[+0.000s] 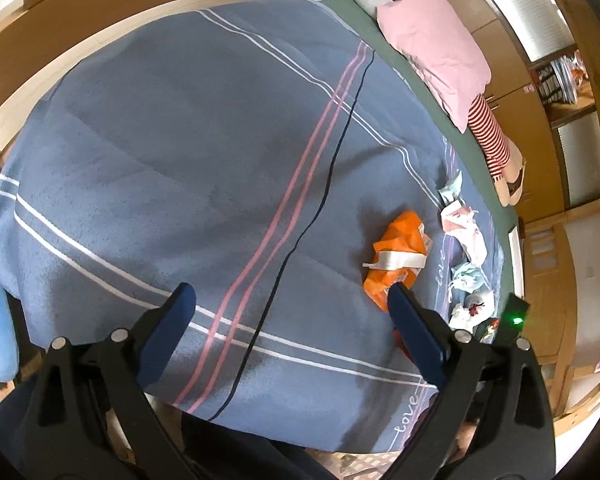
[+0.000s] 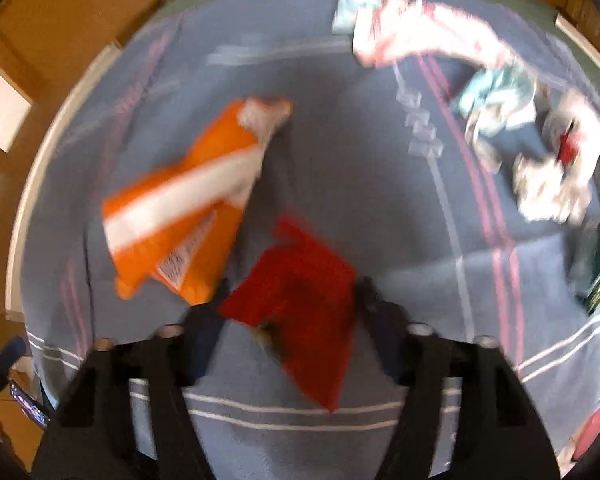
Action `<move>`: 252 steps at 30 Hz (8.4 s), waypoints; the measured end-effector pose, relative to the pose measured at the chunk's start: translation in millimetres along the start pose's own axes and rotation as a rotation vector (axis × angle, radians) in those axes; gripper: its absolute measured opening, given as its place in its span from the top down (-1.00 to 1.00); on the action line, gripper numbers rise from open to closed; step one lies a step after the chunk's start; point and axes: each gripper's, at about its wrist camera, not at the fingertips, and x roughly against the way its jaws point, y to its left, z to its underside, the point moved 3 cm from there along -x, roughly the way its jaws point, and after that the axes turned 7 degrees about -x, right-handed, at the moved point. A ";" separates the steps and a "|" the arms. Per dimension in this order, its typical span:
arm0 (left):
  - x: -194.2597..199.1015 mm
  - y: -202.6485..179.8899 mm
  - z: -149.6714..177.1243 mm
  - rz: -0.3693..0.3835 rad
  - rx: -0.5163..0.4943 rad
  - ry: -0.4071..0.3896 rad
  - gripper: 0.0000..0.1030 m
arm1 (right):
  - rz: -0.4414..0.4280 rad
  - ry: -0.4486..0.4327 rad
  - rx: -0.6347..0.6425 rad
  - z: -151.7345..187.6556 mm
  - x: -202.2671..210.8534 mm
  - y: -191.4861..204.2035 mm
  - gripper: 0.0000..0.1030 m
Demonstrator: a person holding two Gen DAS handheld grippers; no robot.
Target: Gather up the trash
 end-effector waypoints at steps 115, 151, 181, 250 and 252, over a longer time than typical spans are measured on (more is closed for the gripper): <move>23.1 -225.2 168.6 0.449 -0.900 0.018 -0.93 | 0.163 -0.490 -0.681 161.5 255.4 -264.7 -0.63; -27.0 -85.9 46.1 0.031 -0.359 0.090 -0.93 | -0.219 0.053 -0.275 -19.2 1.4 -102.3 0.46; -32.5 -26.7 -7.0 0.025 -0.033 0.104 -0.93 | 0.091 -0.141 -0.381 -79.3 43.6 -206.6 0.48; 37.2 -275.4 302.4 0.838 -1.151 0.268 -0.06 | 0.116 -0.682 -0.569 221.5 332.3 -241.0 -0.60; 28.3 -284.1 330.9 0.871 -1.195 0.320 -0.16 | 0.120 -0.664 -0.552 215.6 331.9 -238.8 -0.62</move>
